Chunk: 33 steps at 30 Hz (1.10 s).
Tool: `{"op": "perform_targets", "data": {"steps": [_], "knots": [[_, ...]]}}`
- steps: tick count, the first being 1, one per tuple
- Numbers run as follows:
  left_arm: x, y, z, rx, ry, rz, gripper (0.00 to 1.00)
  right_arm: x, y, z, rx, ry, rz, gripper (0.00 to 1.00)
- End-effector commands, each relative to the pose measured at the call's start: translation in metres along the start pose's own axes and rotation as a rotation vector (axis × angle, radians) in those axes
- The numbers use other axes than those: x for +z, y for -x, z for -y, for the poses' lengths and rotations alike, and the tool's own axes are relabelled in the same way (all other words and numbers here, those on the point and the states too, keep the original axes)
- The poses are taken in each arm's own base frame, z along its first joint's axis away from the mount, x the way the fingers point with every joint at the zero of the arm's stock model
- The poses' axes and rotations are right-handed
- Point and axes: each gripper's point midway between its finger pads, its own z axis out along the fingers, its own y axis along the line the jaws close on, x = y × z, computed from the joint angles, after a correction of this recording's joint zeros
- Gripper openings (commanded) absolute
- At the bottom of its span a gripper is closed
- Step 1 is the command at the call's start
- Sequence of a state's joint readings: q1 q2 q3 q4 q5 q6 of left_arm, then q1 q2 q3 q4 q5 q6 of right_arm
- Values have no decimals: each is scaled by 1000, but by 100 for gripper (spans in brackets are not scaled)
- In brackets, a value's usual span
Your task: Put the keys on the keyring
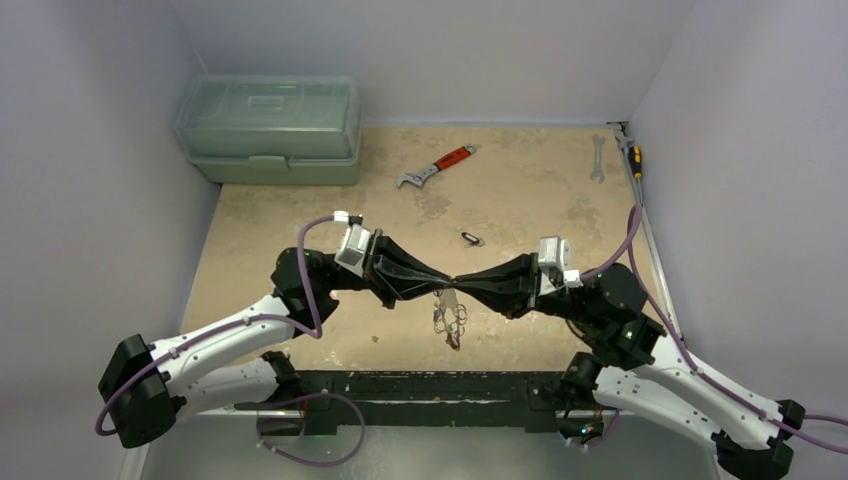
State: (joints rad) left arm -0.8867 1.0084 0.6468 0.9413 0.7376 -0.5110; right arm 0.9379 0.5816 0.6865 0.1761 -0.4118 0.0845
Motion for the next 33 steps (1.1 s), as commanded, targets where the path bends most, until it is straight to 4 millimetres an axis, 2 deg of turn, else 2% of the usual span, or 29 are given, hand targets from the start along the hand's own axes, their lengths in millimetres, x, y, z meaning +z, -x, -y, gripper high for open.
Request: {"op": "perform_targets", "data": {"steps": [1,15,21,32,33], "knots": [[2,13,9,34,-39,47,0,1,20,-3,-34,12,42,12],[3,6,8,12,-55,38,0,5,16,-5,-34,35,15,10],[4,5,8,7,-58,35,0,5,12,-6,-36,51,-3,0],[3,1,4,-2,-29,15,0,1,9,-1,-60,19,-10,0],[2,1,2,-2,-18,7,8,1,9,1,-62,7,-12,0]]}}
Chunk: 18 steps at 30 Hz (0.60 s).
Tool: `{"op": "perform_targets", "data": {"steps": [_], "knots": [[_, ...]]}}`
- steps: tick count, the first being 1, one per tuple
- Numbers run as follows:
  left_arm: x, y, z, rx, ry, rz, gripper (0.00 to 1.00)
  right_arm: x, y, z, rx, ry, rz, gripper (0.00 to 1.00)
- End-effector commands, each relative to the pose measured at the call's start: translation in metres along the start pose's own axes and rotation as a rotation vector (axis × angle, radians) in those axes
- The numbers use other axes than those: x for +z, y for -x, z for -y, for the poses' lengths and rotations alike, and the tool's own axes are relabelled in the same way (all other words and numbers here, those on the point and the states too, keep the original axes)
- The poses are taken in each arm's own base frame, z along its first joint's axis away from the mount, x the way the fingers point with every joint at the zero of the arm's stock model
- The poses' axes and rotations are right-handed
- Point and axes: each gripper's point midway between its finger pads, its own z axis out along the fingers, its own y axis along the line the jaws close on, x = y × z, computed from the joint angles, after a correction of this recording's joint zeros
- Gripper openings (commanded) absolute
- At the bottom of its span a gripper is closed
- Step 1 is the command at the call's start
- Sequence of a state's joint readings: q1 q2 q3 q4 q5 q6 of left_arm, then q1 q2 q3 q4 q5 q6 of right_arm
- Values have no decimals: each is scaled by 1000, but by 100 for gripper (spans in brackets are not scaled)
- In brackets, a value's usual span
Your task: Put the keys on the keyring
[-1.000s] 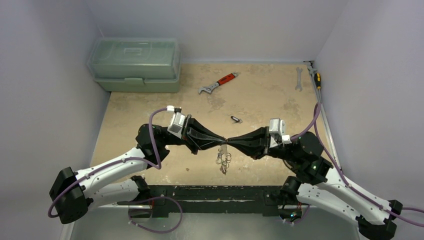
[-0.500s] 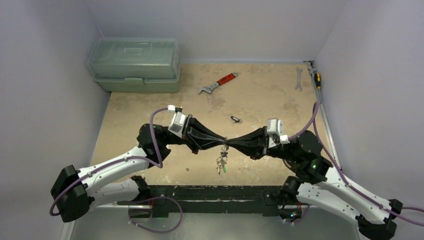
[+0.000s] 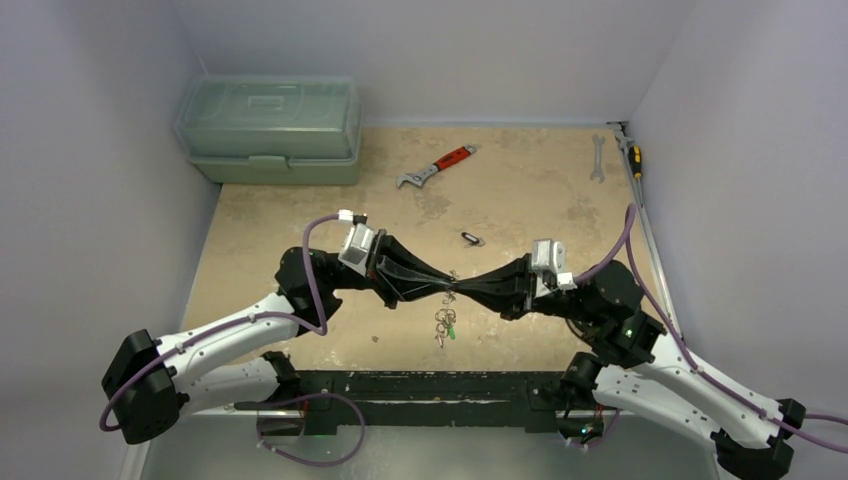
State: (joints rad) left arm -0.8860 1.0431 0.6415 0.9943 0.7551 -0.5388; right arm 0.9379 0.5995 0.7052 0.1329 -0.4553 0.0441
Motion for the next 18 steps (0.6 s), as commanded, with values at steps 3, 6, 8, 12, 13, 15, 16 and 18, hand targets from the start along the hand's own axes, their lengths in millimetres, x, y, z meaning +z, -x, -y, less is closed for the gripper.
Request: {"op": "perform_targets", "data": {"steps": [3,6,8,12,13,15,16,18], "knots": [[-2,8,-1,24,38,-2,39,-3,12,12,-40,-74,10,0],[-5,10,-6,30,95,-13,57,-4,9,18,-33,-108,-7,0],[-8,15,-9,38,138,-19,70,-6,6,23,-30,-139,-15,0],[-16,16,-19,57,229,-65,74,-8,0,31,-19,-185,-43,0],[-19,16,-24,55,269,-70,75,-8,-1,34,-17,-204,-49,0],[-28,16,-37,36,374,-71,79,-10,-5,39,-11,-234,-69,0],[-33,16,-46,21,437,-69,82,-10,-7,41,-7,-245,-80,0],[-41,12,-62,3,545,-95,86,-12,-12,45,0,-267,-104,0]]}}
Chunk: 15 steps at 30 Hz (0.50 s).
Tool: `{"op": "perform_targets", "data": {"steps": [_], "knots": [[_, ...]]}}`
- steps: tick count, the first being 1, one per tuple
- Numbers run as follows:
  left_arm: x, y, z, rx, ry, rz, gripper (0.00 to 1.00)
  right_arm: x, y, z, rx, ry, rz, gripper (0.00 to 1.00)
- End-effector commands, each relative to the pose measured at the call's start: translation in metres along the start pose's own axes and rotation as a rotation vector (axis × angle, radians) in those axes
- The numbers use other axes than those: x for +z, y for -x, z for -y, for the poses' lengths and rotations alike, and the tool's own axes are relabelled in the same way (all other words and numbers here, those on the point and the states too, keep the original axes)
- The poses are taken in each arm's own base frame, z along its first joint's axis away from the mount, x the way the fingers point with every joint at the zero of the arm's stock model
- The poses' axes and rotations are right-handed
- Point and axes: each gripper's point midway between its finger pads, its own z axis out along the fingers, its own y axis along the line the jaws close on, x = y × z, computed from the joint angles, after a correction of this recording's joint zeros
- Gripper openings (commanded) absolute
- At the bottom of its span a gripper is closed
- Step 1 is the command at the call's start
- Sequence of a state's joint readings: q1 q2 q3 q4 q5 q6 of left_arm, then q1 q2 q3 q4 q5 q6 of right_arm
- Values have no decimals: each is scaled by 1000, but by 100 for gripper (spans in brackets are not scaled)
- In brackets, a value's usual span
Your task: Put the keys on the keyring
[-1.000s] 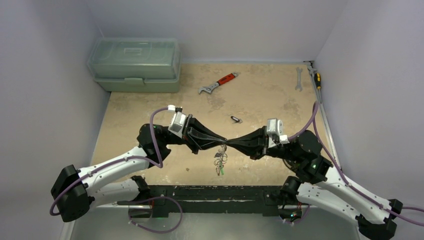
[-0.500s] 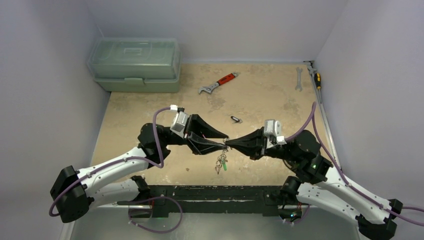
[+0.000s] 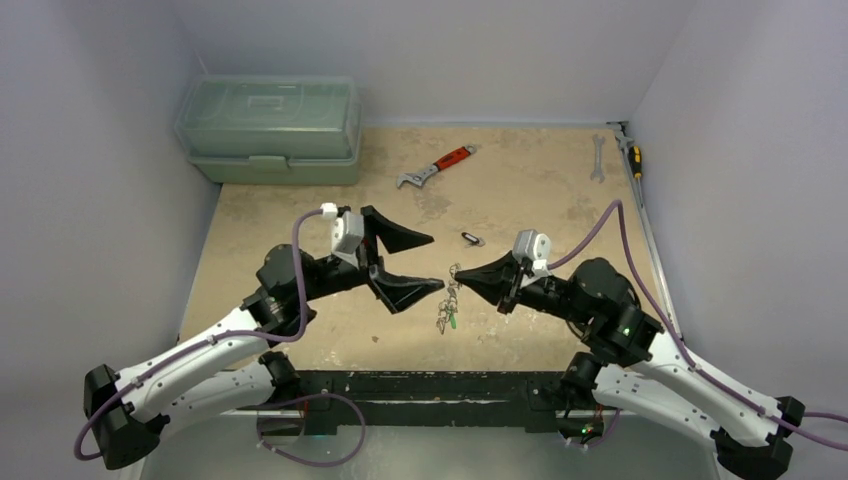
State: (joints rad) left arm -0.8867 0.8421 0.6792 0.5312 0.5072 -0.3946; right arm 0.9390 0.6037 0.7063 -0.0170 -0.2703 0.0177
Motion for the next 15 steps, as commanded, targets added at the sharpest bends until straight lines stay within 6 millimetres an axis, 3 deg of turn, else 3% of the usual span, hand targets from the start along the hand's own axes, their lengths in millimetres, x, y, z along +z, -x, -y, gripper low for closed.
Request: {"op": "perform_targets", "data": {"steps": [1,5,11,15], "knots": [[-7,-3,-48,-14,292,-63,86,-2,23,16,-17,-92,31,0],[-13,-14,-64,-4,377,-112,89,-3,19,26,-3,-152,22,0],[-35,-31,-108,13,636,-161,91,-14,13,68,-6,-394,-70,0],[-38,-44,-119,40,677,-229,90,-32,21,93,-6,-567,-77,0]]}}
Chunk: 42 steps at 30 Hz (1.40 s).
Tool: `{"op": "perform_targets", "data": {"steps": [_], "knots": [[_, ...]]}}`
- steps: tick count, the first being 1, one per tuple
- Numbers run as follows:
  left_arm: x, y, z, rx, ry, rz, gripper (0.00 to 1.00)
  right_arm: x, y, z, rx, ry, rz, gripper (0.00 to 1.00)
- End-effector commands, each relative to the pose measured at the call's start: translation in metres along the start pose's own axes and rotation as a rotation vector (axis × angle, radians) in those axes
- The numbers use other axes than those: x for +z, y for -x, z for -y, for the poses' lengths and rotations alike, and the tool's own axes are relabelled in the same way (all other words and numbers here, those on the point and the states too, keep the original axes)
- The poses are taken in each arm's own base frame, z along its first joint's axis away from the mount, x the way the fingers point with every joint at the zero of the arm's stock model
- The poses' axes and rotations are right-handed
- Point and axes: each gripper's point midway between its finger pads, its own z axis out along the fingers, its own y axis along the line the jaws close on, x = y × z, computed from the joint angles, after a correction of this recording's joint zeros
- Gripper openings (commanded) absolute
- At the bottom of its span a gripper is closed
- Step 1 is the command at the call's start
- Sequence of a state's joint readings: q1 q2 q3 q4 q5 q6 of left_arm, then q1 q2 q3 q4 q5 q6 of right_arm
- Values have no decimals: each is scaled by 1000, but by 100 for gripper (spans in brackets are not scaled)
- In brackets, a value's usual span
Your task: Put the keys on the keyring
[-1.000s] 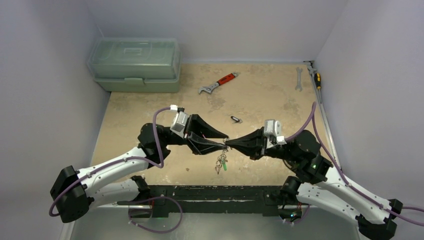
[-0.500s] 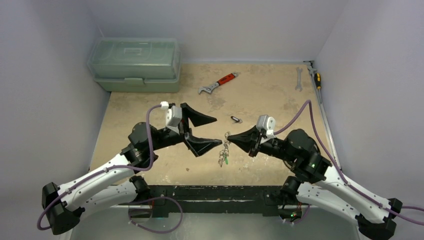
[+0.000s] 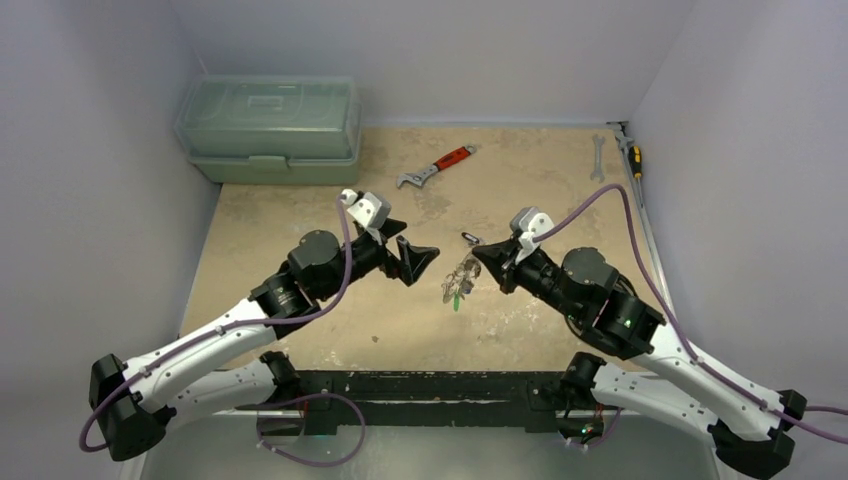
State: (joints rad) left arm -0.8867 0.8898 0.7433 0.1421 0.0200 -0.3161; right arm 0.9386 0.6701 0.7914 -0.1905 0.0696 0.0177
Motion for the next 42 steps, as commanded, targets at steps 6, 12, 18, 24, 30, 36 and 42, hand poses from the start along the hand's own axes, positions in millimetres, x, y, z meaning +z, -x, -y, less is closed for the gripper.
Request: {"op": "perform_targets", "data": {"steps": [6,12,18,24,30,36,42], "knots": [[12,-13,-28,318,71,-61,88,-43,52,79,24,-455,83,0],[47,-63,-25,511,-80,-192,82,-62,70,95,25,-559,105,0],[99,-112,-21,586,-252,-350,77,-71,77,107,-16,-633,74,0],[138,-147,-45,631,-320,-392,77,-95,98,115,-2,-680,113,0],[169,-191,-87,557,-400,-502,66,-121,104,118,12,-692,132,0],[194,-209,-106,603,-420,-513,69,-146,107,120,29,-702,137,0],[206,-219,-108,672,-472,-495,70,-155,106,118,31,-681,131,0]]}}
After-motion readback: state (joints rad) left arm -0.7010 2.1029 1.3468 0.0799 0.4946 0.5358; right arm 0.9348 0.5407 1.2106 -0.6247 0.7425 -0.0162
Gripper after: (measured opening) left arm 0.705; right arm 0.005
